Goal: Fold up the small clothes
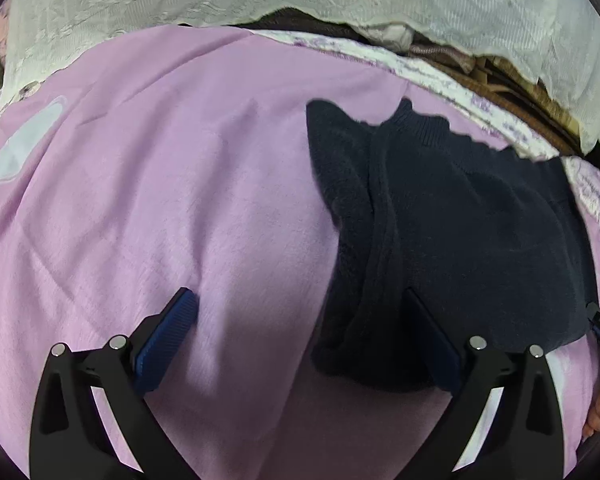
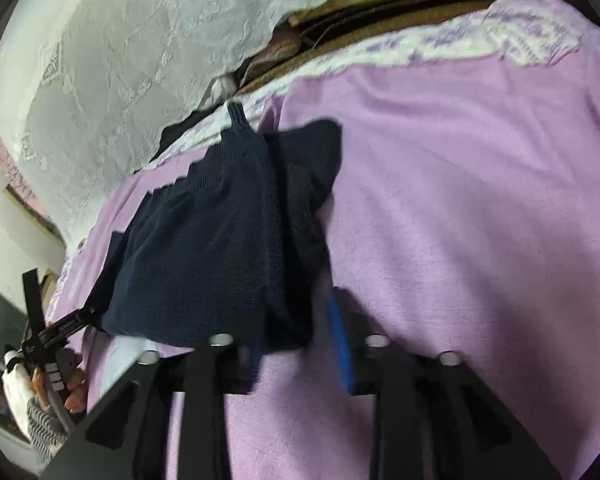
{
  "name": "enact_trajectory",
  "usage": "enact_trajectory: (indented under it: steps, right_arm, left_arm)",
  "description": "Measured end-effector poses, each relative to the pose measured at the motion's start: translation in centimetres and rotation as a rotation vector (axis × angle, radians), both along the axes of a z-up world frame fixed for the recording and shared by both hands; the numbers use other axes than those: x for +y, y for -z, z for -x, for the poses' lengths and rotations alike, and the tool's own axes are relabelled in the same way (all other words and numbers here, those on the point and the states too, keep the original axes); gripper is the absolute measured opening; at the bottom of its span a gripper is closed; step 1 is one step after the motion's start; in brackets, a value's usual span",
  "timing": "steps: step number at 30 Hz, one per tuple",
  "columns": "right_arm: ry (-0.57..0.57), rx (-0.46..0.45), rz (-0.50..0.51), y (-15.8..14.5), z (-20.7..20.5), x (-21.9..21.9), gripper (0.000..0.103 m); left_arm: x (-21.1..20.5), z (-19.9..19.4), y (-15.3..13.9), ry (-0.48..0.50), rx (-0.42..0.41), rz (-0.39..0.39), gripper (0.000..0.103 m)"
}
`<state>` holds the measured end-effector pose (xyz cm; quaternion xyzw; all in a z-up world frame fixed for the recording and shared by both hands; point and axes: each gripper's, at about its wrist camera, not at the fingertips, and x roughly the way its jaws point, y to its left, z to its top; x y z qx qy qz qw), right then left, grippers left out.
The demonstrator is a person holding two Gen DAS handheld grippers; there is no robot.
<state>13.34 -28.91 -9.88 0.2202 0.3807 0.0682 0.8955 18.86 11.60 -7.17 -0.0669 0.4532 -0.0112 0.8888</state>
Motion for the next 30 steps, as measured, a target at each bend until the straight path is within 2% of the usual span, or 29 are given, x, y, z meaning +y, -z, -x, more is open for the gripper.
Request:
enact_trajectory:
  steps: [2,4,6,8,10,12,14,15,16,17,18,20,25,27,28,30]
  right_arm:
    - [0.074,-0.07,0.046,-1.7,1.1,-0.3,0.063]
    - [0.088,-0.139,0.028,-3.2,1.7,-0.4,0.073]
    - [0.058,-0.186,-0.017,-4.4,1.5,0.3,0.075]
    - [-0.005,-0.183,-0.034,-5.0,-0.2,1.9,0.075]
    - [-0.057,-0.158,-0.024,-4.9,-2.0,3.7,0.076]
    - [-0.069,-0.139,0.019,-4.6,-3.9,5.3,0.078]
    - [-0.067,-0.097,0.062,-3.6,-5.8,6.3,0.085]
    - [-0.06,-0.074,0.079,-3.0,-6.4,6.5,0.086]
    - [-0.064,-0.047,0.105,-1.7,-7.2,6.5,0.086]
    - [-0.082,-0.068,0.128,-1.2,-7.2,6.7,0.087]
    - [-0.094,-0.093,0.151,-1.1,-6.7,7.1,0.088]
    - [-0.098,-0.1,0.192,-1.5,-6.2,7.8,0.089]
    - [-0.02,-0.194,0.233,-2.9,-3.4,7.3,0.089]
    - [0.011,-0.163,0.26,-2.7,-3.1,6.8,0.098]
    - [0.015,-0.079,0.29,-1.6,-3.8,6.9,0.1]
    - [0.008,0.032,0.291,0.0,-5.4,6.8,0.1]
  left_arm:
    - [0.4,1.0,-1.0,-0.036,-0.038,0.009,0.098]
    - [0.4,2.2,-2.5,-0.047,-0.106,0.024,0.098]
    - [-0.7,2.4,-4.0,-0.013,-0.142,0.032,0.098]
    - [-2.0,2.0,-4.9,0.012,-0.154,0.025,0.098]
    - [-3.7,1.2,-5.7,0.051,-0.158,0.033,0.098]
    - [-5.5,0.4,-5.8,0.09,-0.159,0.008,0.098]
    - [-6.9,-0.6,-5.3,0.09,-0.165,-0.065,0.098]
    - [-7.2,-1.5,-4.3,0.072,-0.147,-0.107,0.098]
    - [-7.4,-2.1,-3.5,0.064,-0.118,-0.124,0.098]
    - [-7.4,-3.1,-2.0,0.056,-0.064,-0.139,0.099]
    - [-6.7,-4.3,0.3,0.057,0.012,-0.087,0.099]
    - [-5.0,-4.4,0.2,0.033,0.023,0.04,0.099]
    - [-3.9,-2.3,-1.0,0.008,-0.031,0.046,0.098]
    - [-4.7,-0.4,-2.4,0.044,-0.098,0.02,0.098]
    - [-5.5,0.2,-2.8,0.064,-0.118,-0.01,0.098]
    - [-7.4,0.2,-2.2,0.08,-0.099,-0.122,0.099]
